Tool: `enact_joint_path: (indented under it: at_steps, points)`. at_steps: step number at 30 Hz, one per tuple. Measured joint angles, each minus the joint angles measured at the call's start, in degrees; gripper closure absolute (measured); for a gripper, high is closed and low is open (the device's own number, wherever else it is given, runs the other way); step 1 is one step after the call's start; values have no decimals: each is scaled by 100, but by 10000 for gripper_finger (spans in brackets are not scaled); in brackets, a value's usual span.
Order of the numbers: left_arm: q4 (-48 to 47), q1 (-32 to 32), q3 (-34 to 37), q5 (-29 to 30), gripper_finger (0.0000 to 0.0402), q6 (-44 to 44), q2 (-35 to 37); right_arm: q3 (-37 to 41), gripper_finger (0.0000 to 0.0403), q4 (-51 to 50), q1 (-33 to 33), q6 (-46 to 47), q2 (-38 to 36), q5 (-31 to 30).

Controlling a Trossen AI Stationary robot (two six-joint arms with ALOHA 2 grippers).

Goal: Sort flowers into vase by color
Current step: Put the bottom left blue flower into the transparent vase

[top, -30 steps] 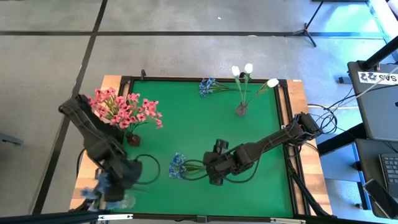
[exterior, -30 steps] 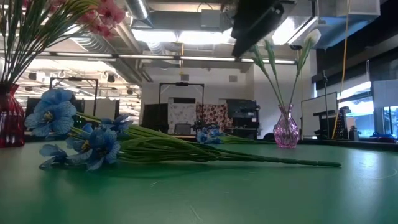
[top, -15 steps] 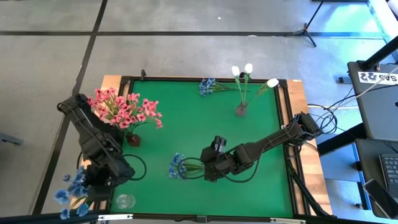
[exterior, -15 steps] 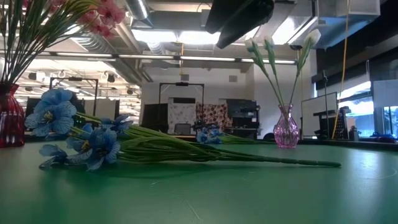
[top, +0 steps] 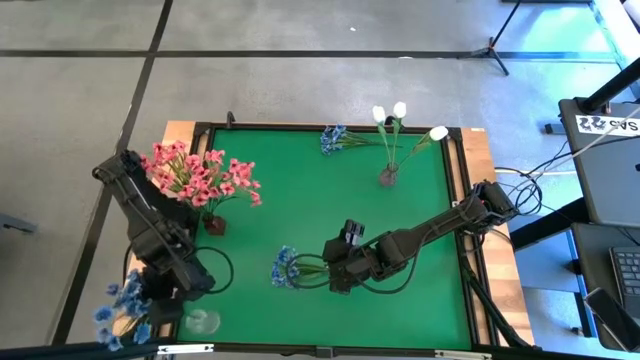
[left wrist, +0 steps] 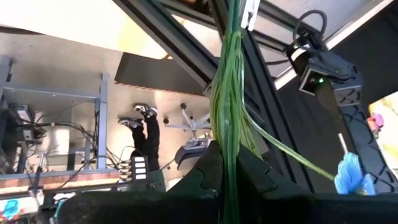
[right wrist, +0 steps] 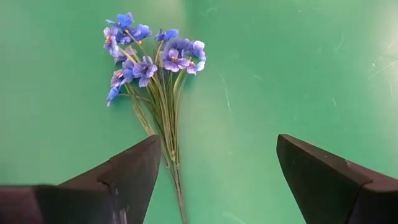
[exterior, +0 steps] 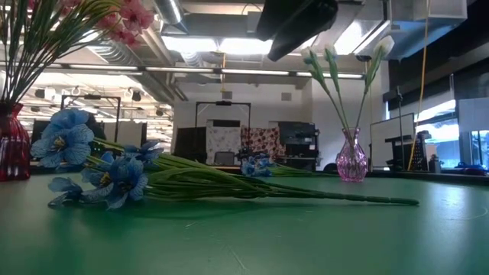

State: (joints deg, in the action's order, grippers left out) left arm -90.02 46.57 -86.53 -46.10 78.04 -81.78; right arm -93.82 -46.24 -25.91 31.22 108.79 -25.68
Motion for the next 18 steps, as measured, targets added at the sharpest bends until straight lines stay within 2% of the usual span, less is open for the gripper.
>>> enact_joint_path:
  at_steps: [7, 11, 18]
  points:
    - [0, 48, 16, 14, 392, 115, 0, 0, 84, -22, 0, 1, 0, 82]
    - [0, 38, 16, 248, 385, 140, 0, 0, 84, -18, 0, 0, 0, 82]
    - [34, -15, 18, 498, 315, 149, 0, 2, 84, -14, 0, -158, 1, 381]
